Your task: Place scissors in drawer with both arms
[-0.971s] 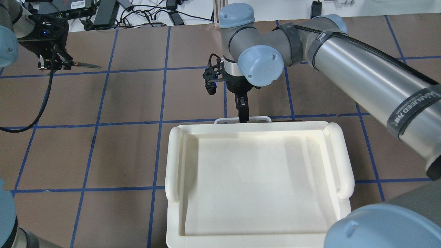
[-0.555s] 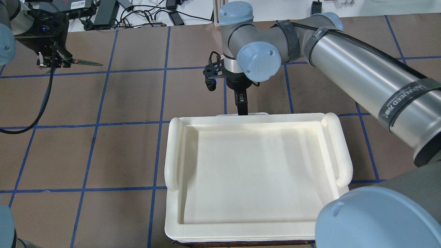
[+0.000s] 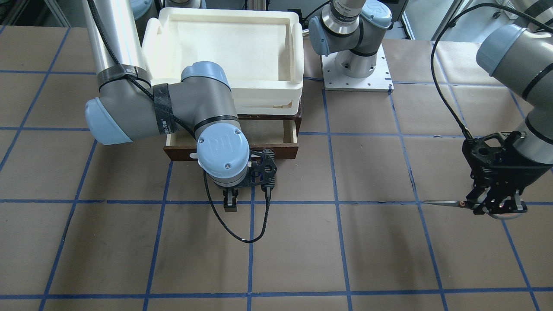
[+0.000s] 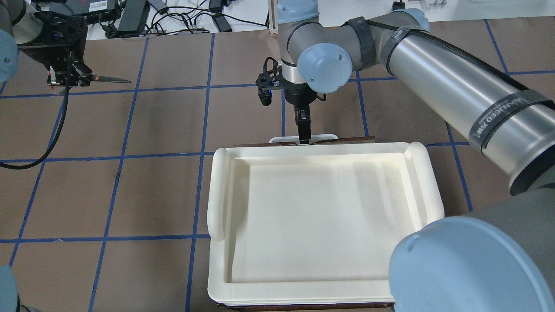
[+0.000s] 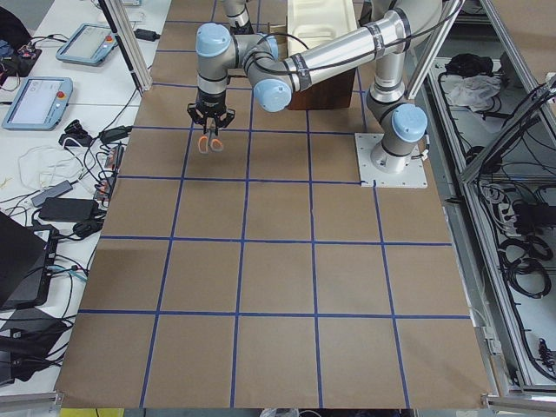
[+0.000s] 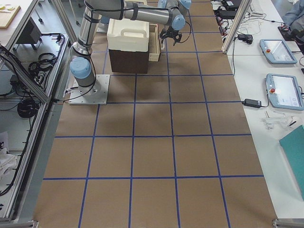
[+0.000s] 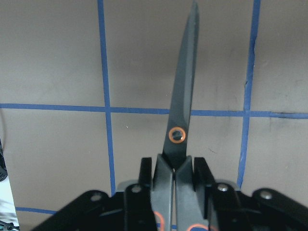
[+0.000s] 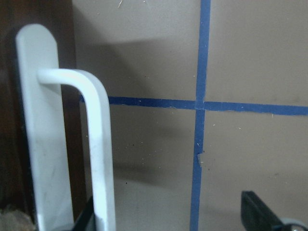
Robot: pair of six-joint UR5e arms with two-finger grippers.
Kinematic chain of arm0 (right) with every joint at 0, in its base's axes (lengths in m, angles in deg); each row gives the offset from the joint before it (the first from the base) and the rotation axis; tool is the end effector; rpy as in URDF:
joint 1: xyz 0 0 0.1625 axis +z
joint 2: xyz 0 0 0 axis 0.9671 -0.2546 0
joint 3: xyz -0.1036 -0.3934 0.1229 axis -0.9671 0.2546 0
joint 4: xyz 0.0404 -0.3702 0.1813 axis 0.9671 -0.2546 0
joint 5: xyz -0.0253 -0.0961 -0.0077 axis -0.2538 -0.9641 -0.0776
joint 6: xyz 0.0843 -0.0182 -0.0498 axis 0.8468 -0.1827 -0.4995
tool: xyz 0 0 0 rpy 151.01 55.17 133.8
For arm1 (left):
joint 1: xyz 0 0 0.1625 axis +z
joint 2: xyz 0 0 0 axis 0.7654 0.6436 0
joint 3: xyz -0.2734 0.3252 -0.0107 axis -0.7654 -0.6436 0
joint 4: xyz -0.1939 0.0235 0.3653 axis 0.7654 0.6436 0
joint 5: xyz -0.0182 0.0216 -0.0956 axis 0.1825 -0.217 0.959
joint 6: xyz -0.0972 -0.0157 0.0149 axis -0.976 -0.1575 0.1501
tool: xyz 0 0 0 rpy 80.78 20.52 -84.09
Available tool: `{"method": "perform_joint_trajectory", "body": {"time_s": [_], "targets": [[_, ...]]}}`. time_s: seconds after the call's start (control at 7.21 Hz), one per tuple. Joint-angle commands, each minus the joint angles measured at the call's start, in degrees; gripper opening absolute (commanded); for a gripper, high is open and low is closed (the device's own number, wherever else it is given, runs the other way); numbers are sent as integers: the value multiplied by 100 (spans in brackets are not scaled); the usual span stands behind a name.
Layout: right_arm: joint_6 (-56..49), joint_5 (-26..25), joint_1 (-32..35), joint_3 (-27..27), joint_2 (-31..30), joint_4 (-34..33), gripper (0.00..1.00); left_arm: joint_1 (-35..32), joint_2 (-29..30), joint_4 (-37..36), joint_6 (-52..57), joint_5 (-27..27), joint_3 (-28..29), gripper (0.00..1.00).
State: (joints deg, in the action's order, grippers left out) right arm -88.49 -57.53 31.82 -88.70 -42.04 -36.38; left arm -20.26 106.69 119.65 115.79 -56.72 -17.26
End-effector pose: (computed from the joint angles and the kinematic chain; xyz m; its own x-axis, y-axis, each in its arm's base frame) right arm 0.3255 -0.5920 0.2762 0.0261 -0.9663 -0.2561 -0.9991 -0.0340 0.0266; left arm 0.0790 -0.6198 0.4061 -0.0069 0.9854 -0.1703 0.9993 0.0131 0.0350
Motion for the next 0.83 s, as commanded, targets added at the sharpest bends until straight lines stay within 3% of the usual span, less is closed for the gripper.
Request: {"method": "perform_joint_trajectory", "body": {"time_s": [0.0, 0.69], "targets": [[-59, -3, -72, 123, 75, 18, 100, -2, 5, 2, -21, 0, -1, 0], [-68, 68, -108, 449, 286, 9, 100, 7, -12, -59, 31, -157, -9, 0]]}}
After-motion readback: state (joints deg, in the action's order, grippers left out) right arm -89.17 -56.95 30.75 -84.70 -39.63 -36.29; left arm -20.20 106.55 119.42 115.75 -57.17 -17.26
